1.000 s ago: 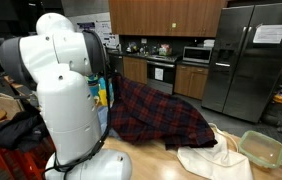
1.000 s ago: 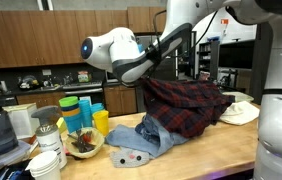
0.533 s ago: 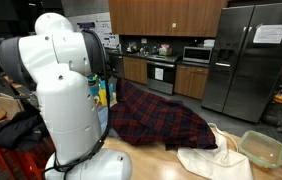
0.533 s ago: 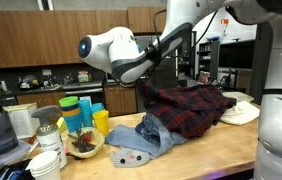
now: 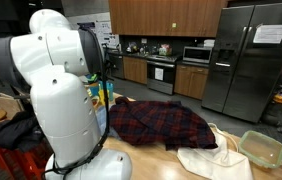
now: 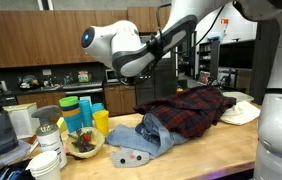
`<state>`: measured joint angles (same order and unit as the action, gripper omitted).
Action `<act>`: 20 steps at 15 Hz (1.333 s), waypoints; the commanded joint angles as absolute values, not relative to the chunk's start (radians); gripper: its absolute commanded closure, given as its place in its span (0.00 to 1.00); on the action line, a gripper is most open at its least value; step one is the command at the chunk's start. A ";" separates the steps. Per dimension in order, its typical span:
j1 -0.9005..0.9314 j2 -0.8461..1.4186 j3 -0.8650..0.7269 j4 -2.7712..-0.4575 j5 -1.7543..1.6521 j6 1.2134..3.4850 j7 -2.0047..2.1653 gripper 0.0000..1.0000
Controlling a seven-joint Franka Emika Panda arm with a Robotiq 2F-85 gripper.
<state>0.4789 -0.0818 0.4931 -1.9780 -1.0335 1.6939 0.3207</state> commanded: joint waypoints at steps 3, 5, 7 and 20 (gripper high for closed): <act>0.438 -0.247 0.422 -2.126 -0.780 1.768 0.357 0.00; 0.424 -0.257 0.404 -2.165 -0.673 1.786 0.355 0.00; 0.406 -0.241 0.399 -2.187 -0.577 1.790 0.370 0.00; 0.385 -0.167 0.405 -2.140 -0.110 1.738 0.239 0.00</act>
<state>0.3712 -0.1493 0.4092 -2.1573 -0.1777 1.7331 0.3780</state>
